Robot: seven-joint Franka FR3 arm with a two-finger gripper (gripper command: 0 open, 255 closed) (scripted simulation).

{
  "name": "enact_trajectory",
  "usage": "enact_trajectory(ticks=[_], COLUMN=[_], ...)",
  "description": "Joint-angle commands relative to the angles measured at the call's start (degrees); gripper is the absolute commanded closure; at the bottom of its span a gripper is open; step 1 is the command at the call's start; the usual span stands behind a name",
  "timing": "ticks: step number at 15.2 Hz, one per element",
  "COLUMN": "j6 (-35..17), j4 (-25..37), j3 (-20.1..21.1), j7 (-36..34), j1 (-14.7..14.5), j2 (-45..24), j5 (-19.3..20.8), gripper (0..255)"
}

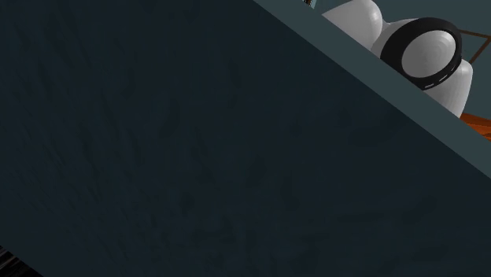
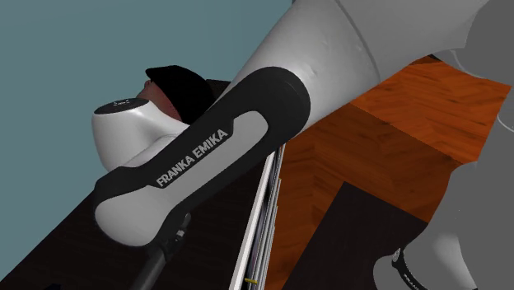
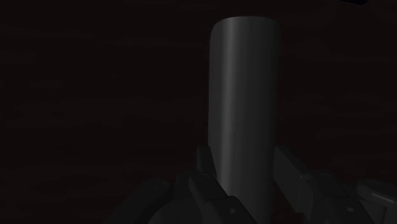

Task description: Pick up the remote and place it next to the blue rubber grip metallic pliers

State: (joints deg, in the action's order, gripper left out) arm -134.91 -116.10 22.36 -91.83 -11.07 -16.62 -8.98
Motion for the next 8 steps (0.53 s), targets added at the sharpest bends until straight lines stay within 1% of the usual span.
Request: enact_trajectory(ticks=[1, 6, 8], j6=[0.0, 0.0, 3.3], j4=[0.0, 0.0, 0.8], j3=[0.0, 0.0, 0.1], j7=[0.0, 0.0, 0.5], j1=[0.0, 0.0, 0.8], j2=[0.0, 0.0, 2.5], j5=[0.0, 0.0, -0.8], gripper=[0, 0, 0])
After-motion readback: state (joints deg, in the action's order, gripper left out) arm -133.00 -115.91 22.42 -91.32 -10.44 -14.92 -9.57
